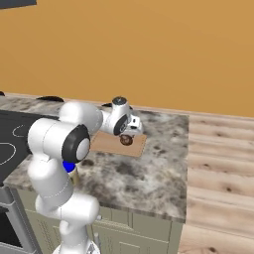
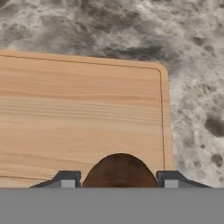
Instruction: Retrieve the reheated potato from the microwave, then place the potato, cheese, and condiment on the cutting board.
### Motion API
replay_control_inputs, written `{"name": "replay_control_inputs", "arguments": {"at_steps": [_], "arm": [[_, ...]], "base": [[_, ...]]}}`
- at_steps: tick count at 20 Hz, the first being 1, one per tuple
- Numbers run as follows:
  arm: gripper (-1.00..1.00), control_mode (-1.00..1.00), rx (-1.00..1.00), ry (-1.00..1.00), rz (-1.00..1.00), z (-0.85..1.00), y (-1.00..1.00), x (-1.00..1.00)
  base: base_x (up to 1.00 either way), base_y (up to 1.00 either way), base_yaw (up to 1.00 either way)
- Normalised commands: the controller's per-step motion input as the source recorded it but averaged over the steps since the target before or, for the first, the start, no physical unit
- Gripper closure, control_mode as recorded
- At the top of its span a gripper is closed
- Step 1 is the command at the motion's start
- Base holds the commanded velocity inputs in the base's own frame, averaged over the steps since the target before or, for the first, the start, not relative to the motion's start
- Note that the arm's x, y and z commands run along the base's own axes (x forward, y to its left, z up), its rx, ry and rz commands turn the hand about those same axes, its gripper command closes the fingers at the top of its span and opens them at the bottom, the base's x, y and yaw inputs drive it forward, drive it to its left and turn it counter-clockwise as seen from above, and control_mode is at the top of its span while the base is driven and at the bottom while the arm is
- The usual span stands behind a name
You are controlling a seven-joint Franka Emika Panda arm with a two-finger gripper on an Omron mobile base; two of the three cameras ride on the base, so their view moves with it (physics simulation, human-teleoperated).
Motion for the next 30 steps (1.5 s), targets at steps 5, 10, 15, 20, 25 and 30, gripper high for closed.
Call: {"name": "replay_control_inputs", "arguments": {"at_steps": [5,10,15,20,25,30], "arm": [[1.0,-1.0,0.0,0.0,0.0,-0.21,-0.01,0.19],[1.0,-1.0,0.0,-0.01,0.0,-0.21,-0.05,0.13],[1.0,-1.0,0.0,-0.04,0.0,-0.16,-0.03,0.04],[1.0,-1.0,0.0,-0.05,0.0,-0.16,-0.01,0.11],[1.0,-1.0,0.0,-0.05,0.0,-0.11,-0.01,0.14],[1.0,-1.0,0.0,-0.05,0.0,-0.1,-0.02,0.18]], "base": [[0.0,0.0,0.0],[0.0,0.0,0.0],[0.0,0.0,0.0],[0.0,0.0,0.0],[0.0,0.0,0.0],[0.0,0.0,0.0]]}}
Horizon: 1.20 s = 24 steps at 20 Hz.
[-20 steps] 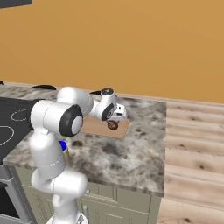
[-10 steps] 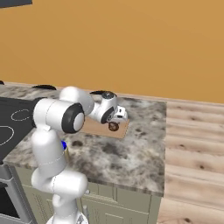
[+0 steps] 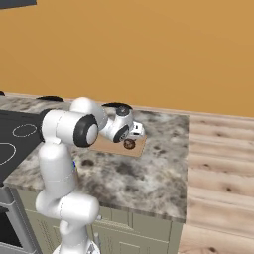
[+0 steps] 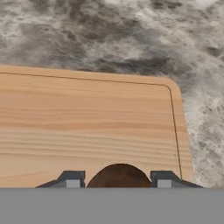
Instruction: Retrieve the reheated potato from the microwave, then place the potato, cheese, and condiment on the cutting board.
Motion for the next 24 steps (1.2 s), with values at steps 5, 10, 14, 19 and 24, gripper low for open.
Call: {"name": "replay_control_inputs", "arguments": {"at_steps": [5,10,14,19,24], "arm": [[1.0,-1.0,0.0,-0.01,0.0,-0.08,-0.01,0.23],[1.0,-1.0,0.0,-0.03,0.0,-0.07,-0.04,0.27],[1.0,-1.0,0.0,-0.01,0.0,-0.09,-0.05,0.2],[-1.0,-1.0,0.0,-0.03,0.0,-0.08,0.0,0.15],[-1.0,-1.0,0.0,-0.09,0.0,0.09,0.0,0.12]], "base": [[0.0,0.0,0.0],[0.0,0.0,0.0],[0.0,0.0,0.0],[0.0,0.0,0.0],[0.0,0.0,0.0]]}}
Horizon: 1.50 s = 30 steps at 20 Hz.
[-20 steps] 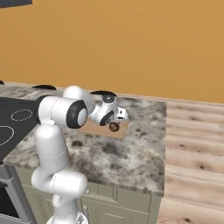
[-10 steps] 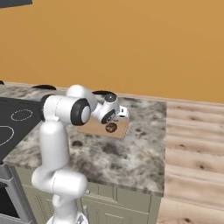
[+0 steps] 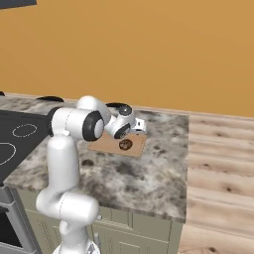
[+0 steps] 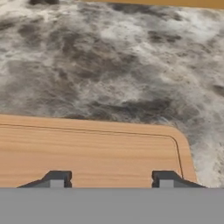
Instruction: Retrieve the reheated potato from the microwave, then place the potato, cheese, and condiment on the cutting board.
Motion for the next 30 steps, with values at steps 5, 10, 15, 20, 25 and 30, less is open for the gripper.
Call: {"name": "replay_control_inputs", "arguments": {"at_steps": [5,10,15,20,25,30], "arm": [[-1.0,-1.0,0.0,-0.09,0.0,0.24,0.14,-0.06],[-1.0,-1.0,0.0,-0.05,-0.03,0.23,0.3,-0.38],[-1.0,-1.0,0.0,0.0,-0.09,0.21,0.22,-0.54],[-1.0,-1.0,0.0,0.0,-0.1,0.2,0.24,-0.58],[-1.0,-1.0,0.01,0.0,-0.07,0.29,0.34,-0.47],[-1.0,-1.0,0.04,0.12,-0.02,0.33,0.43,-0.38]], "base": [[0.0,0.0,0.0],[0.0,0.0,0.0],[0.0,0.0,0.0],[0.0,0.0,0.0],[0.0,0.0,0.0],[0.0,0.0,0.0]]}}
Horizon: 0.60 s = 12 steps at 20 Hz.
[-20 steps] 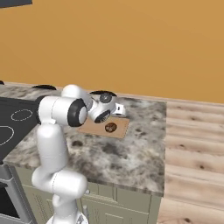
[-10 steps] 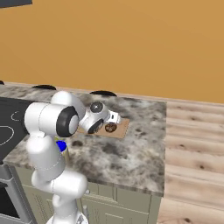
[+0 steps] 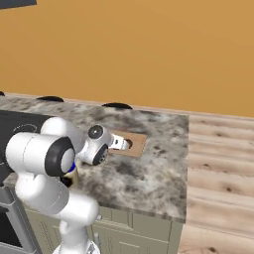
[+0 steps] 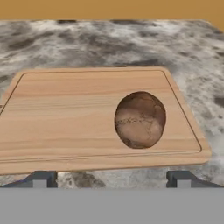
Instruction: Retrieve the reheated potato from the microwave, then place the potato, cheese, and condiment on the cutting board.
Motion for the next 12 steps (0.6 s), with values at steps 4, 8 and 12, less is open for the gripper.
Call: {"name": "replay_control_inputs", "arguments": {"at_steps": [4,8,12], "arm": [[-1.0,-1.0,0.11,0.2,0.0,0.39,0.42,-0.28],[-1.0,-1.0,0.17,0.23,0.0,0.45,0.39,-0.2],[-1.0,-1.0,0.18,0.32,0.0,0.41,0.35,-0.25]], "base": [[0.0,0.0,0.0],[0.0,0.0,0.0],[0.0,0.0,0.0]]}}
